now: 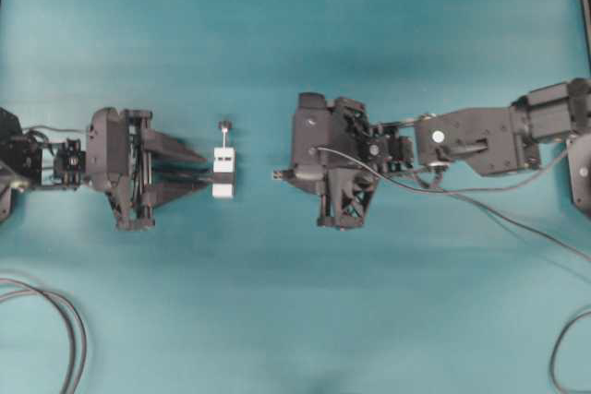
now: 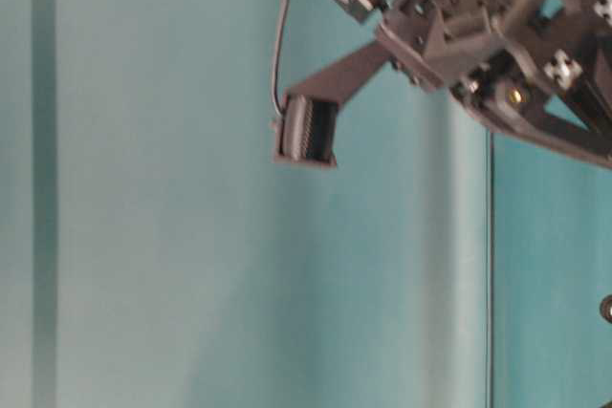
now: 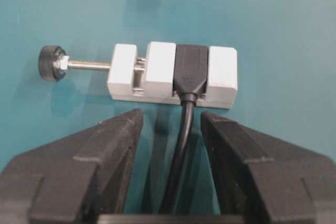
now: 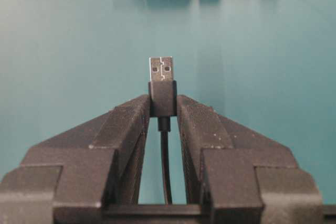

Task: Insert the USB cable into the female connector supported by the left arm.
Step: 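Carry the USB plug with the right gripper toward the clamped connector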

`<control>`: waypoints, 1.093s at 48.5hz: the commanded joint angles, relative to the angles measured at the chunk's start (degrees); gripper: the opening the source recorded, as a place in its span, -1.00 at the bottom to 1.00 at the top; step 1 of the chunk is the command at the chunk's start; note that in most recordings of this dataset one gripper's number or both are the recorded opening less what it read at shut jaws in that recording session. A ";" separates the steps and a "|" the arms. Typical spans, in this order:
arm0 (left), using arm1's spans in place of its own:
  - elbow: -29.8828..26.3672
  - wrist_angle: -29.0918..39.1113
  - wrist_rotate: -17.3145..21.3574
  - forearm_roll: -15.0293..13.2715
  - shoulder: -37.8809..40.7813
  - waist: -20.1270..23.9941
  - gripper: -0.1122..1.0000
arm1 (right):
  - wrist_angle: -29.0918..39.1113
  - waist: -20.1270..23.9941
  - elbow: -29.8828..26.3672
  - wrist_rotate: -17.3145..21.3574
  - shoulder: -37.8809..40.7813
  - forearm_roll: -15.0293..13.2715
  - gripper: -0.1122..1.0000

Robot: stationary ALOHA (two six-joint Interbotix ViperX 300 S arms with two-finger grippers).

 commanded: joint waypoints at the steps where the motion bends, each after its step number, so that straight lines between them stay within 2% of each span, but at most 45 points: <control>1: -0.18 -0.62 0.09 -0.18 -0.53 0.18 0.25 | -0.18 0.09 -2.81 -0.09 0.35 -0.18 -0.40; 32: -1.58 -0.62 0.44 -0.18 0.53 0.62 0.25 | 3.43 -0.09 -9.76 -0.26 5.27 -0.18 -0.40; 53: -2.02 -0.62 0.44 -0.18 0.53 0.62 0.25 | 3.34 -0.44 -10.55 -0.26 5.89 -0.26 -0.40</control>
